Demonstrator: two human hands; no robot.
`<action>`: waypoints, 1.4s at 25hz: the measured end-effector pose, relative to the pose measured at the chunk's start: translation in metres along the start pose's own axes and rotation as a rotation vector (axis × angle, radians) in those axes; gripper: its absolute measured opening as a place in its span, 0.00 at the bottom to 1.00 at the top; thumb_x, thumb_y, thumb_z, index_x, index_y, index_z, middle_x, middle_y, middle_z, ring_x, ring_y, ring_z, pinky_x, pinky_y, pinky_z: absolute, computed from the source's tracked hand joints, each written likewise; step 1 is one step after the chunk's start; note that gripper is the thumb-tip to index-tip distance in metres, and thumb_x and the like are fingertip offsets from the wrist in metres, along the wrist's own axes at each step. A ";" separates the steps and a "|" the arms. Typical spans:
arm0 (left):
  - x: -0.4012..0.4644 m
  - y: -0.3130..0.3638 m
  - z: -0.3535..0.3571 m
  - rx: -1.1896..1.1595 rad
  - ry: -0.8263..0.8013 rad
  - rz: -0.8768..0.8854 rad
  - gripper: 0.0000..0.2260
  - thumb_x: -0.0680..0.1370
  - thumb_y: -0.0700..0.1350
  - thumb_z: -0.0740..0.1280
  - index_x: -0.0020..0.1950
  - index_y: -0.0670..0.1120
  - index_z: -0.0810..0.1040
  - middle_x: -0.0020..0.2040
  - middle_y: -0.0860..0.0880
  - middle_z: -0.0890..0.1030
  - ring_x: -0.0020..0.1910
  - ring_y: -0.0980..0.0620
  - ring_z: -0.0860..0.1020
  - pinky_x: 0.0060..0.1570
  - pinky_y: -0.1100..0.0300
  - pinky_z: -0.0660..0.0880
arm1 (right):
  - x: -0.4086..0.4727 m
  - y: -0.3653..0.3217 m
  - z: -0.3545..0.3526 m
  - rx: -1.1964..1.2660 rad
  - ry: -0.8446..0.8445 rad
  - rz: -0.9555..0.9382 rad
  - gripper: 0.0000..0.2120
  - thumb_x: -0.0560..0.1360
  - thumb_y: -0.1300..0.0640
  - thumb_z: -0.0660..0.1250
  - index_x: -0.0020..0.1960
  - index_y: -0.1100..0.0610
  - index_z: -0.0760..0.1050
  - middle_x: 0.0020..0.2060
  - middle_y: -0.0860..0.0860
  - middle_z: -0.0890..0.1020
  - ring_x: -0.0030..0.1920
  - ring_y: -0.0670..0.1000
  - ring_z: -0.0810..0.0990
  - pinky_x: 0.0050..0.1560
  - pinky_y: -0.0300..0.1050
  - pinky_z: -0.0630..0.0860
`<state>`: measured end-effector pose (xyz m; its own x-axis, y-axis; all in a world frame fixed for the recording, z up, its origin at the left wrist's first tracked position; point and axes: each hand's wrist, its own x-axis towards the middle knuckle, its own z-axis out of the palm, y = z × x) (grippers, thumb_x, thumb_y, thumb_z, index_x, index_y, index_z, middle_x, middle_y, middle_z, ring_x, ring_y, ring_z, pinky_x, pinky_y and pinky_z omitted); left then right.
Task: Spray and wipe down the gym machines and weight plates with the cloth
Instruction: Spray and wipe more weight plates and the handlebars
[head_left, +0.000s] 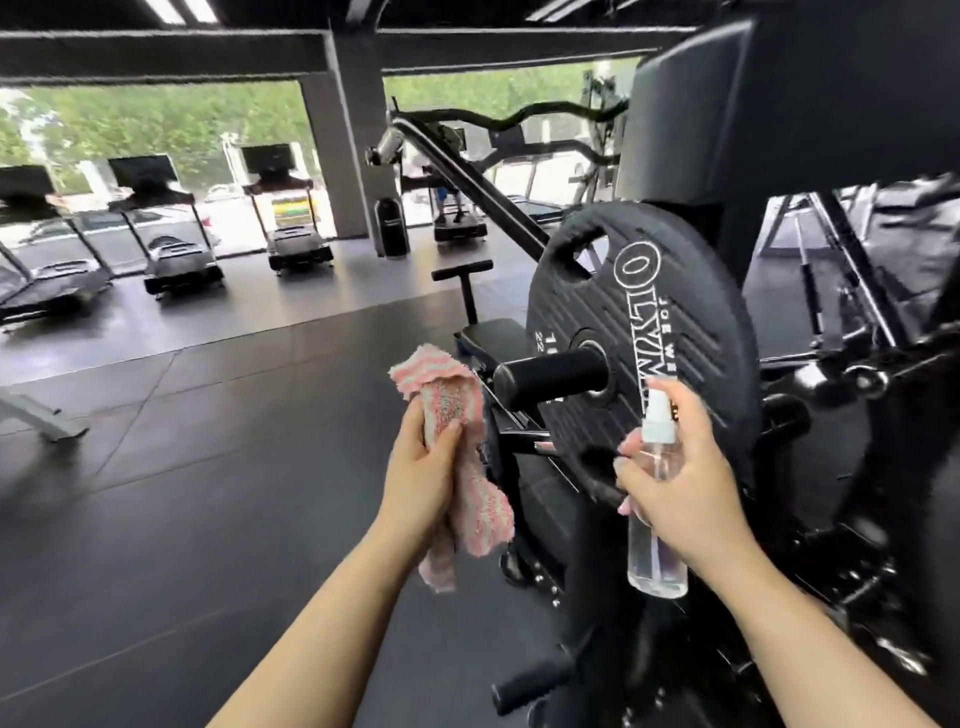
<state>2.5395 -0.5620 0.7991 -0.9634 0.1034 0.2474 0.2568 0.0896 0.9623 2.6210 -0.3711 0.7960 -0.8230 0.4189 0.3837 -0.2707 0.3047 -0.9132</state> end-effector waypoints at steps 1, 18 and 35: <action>0.013 0.002 0.007 0.032 -0.014 0.040 0.12 0.79 0.40 0.61 0.61 0.51 0.73 0.55 0.53 0.80 0.57 0.51 0.77 0.61 0.53 0.71 | 0.003 -0.004 -0.003 -0.013 0.033 0.002 0.37 0.69 0.74 0.65 0.54 0.31 0.66 0.37 0.51 0.76 0.29 0.44 0.74 0.26 0.38 0.76; 0.101 0.018 0.079 1.115 -0.284 0.491 0.21 0.82 0.55 0.49 0.74 0.51 0.60 0.57 0.45 0.78 0.56 0.43 0.76 0.48 0.54 0.70 | 0.024 -0.018 -0.016 -0.403 0.217 -0.001 0.31 0.69 0.67 0.65 0.56 0.31 0.64 0.33 0.51 0.78 0.31 0.48 0.75 0.33 0.30 0.72; 0.155 -0.025 0.007 -0.195 -0.504 0.108 0.12 0.81 0.47 0.58 0.43 0.52 0.79 0.42 0.55 0.81 0.44 0.58 0.79 0.45 0.67 0.73 | 0.061 -0.073 0.041 -0.975 0.665 0.093 0.26 0.73 0.64 0.59 0.68 0.49 0.60 0.45 0.55 0.76 0.44 0.59 0.73 0.42 0.47 0.67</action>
<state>2.3844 -0.5417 0.8127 -0.7635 0.5679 0.3074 0.2867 -0.1284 0.9494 2.5703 -0.4030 0.8801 -0.3202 0.7487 0.5804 0.5088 0.6527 -0.5613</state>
